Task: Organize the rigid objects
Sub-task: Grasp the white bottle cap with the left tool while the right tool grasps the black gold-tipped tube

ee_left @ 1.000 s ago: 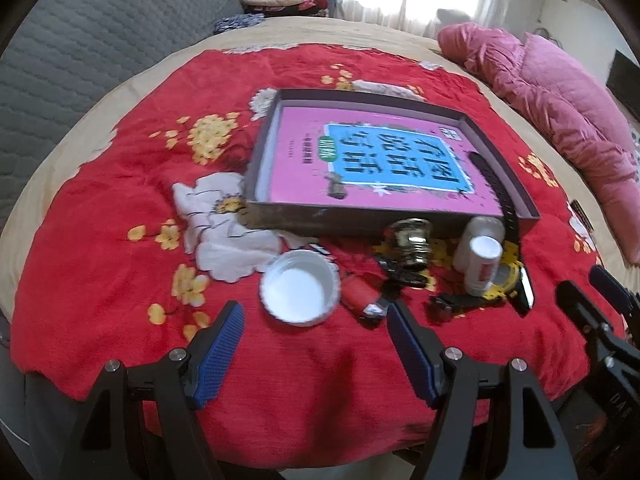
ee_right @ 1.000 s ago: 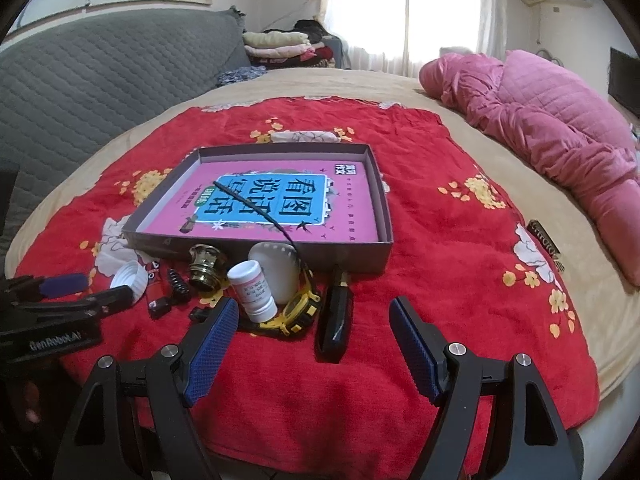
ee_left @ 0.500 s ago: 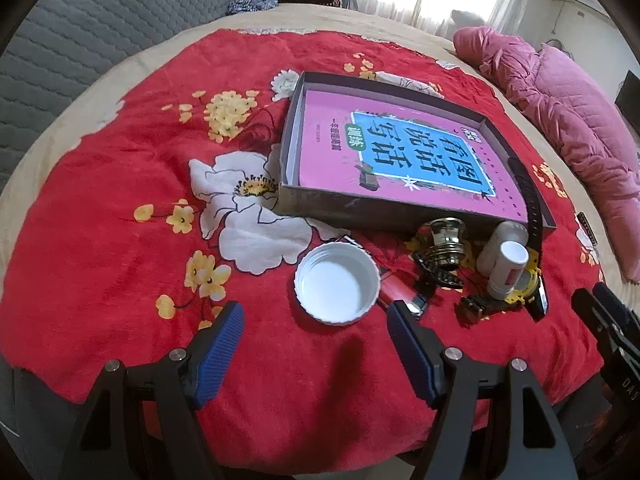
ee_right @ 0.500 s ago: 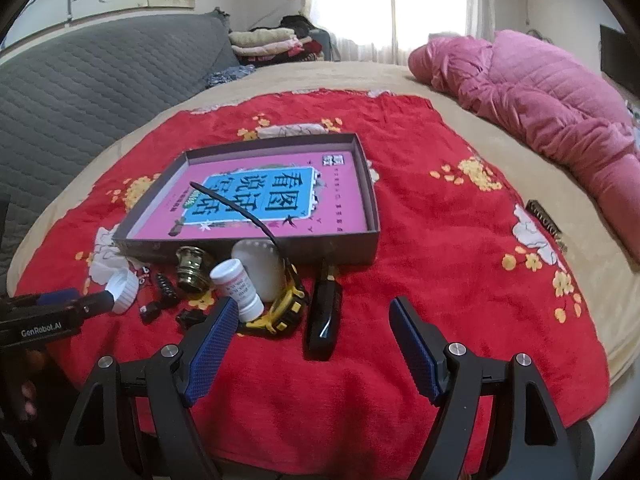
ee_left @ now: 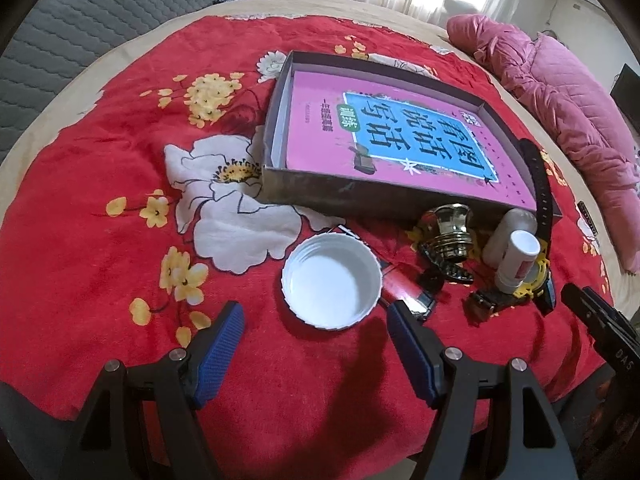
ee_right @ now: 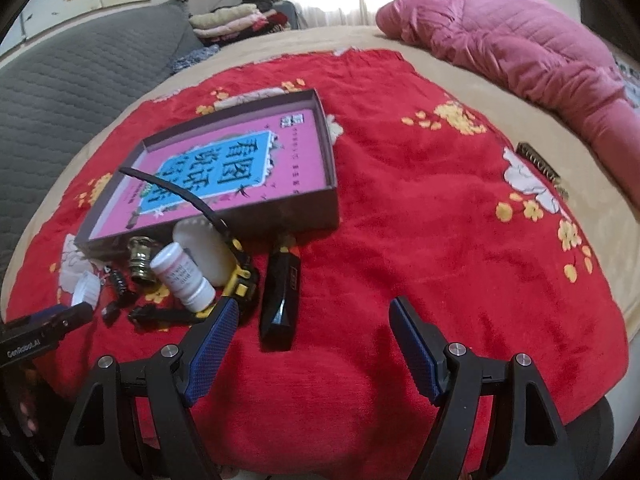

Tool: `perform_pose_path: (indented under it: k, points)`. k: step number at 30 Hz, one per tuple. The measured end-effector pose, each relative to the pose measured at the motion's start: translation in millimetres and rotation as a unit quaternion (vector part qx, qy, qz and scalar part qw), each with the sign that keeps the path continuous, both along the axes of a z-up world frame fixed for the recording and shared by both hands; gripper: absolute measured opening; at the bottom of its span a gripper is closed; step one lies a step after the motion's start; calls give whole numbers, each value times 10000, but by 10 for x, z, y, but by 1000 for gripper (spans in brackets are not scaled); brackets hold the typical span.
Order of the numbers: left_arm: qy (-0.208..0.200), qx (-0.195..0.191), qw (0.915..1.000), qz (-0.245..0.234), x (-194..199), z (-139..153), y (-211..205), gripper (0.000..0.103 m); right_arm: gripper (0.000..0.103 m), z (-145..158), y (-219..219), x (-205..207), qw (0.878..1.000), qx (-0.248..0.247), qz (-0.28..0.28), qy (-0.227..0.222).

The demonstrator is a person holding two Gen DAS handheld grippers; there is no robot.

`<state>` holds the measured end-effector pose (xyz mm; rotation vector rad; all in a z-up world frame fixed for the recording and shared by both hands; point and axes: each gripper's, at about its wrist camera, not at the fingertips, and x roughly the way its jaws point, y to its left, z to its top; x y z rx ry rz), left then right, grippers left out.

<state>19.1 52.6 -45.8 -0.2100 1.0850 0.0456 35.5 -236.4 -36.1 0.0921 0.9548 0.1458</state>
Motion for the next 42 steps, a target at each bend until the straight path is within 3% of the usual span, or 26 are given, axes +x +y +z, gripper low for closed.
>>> perform_pose_path:
  k: [10, 18, 23, 32, 38, 42]
  points:
    - [22, 28, 10000, -21, 58, -69, 17, 73, 79, -192, 131, 120, 9990, -334, 147, 255]
    - [-20, 85, 10000, 15, 111, -111, 50, 73, 74, -325, 227, 296, 9966, -775, 262, 112]
    - [-24, 98, 9999, 49, 136, -140, 62, 73, 57, -378, 317, 378, 9936, -967, 577, -74]
    - [-109, 18, 9999, 71, 191, -165, 109, 67, 31, -379, 309, 472, 9936, -763, 814, -181]
    - [-193, -81, 9997, 130, 212, -159, 171, 51, 23, -325, 240, 457, 9952, -544, 790, -186]
    - [-190, -225, 9995, 128, 208, -151, 211, 50, 23, -297, 190, 436, 9961, -414, 765, -171]
